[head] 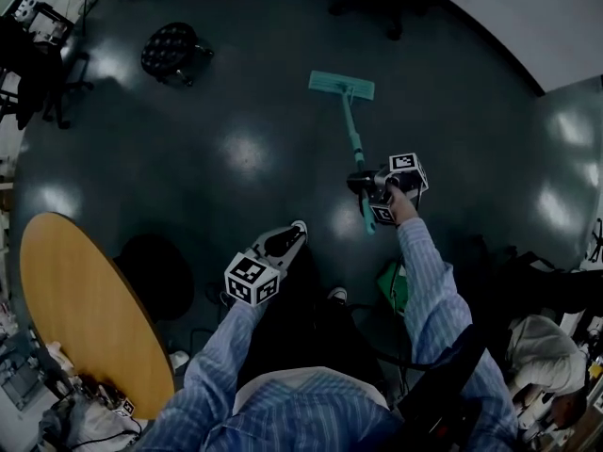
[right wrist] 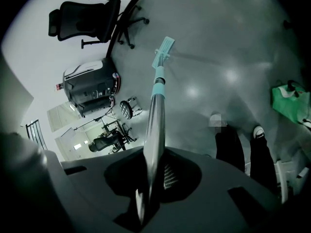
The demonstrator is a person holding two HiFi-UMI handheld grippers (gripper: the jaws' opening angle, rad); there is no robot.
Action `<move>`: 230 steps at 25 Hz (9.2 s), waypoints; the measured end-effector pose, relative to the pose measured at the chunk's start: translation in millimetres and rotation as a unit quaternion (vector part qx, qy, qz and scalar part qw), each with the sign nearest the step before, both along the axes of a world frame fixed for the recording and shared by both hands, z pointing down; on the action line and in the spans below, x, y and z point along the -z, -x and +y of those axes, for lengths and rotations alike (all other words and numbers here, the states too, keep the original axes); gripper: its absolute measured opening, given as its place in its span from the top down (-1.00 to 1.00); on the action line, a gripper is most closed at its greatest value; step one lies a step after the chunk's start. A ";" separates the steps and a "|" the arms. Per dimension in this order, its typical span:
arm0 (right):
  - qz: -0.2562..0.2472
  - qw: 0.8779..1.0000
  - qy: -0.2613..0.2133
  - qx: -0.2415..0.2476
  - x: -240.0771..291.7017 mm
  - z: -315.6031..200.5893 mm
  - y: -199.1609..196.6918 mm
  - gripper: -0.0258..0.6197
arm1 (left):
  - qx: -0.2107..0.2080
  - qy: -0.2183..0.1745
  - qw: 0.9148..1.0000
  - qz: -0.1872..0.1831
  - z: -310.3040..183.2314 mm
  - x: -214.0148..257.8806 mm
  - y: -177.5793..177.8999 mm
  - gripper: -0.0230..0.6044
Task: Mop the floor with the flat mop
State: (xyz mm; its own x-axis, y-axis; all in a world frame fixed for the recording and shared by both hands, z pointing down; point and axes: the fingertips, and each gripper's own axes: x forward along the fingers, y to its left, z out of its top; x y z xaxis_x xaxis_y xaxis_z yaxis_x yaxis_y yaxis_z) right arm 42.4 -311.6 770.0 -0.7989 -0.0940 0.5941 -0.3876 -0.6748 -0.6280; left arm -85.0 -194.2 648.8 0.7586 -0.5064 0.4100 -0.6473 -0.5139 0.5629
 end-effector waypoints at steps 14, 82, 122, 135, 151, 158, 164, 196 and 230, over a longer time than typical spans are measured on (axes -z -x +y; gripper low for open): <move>-0.026 0.999 0.040 0.012 41.3 266.7 -37.7 0.74 | -0.006 -0.030 1.000 0.002 137.3 42.9 -55.3 0.71; 0.007 0.987 -0.006 0.161 55.4 364.5 -66.2 0.73 | -0.018 -0.014 1.000 0.015 173.9 44.0 -81.5 0.71; 0.059 0.991 -0.076 0.093 -43.5 -208.2 18.1 0.74 | 0.015 0.055 0.998 0.008 -75.9 -42.8 28.5 0.71; 0.036 0.992 -0.083 0.088 -20.3 -142.2 16.8 0.73 | 0.026 0.033 0.999 0.008 -53.3 -24.2 29.1 0.71; 0.008 0.997 -0.037 0.066 15.6 96.6 -32.4 0.73 | -0.019 -0.004 1.000 0.013 59.0 21.9 -36.1 0.71; 0.008 0.994 -0.032 0.101 34.3 209.1 -47.2 0.73 | -0.023 -0.018 0.999 0.021 132.4 42.9 -60.2 0.71; -0.002 0.993 -0.031 0.110 39.2 297.3 -59.6 0.73 | -0.016 -0.044 0.999 0.023 177.2 63.2 -76.9 0.71; -0.042 0.991 -0.009 0.129 93.8 581.5 -121.1 0.71 | 0.025 -0.089 0.995 0.031 344.7 95.0 -118.5 0.71; -0.050 0.990 -0.020 0.134 100.6 579.9 -113.6 0.67 | 0.002 -0.084 0.996 0.036 325.7 94.7 -128.5 0.71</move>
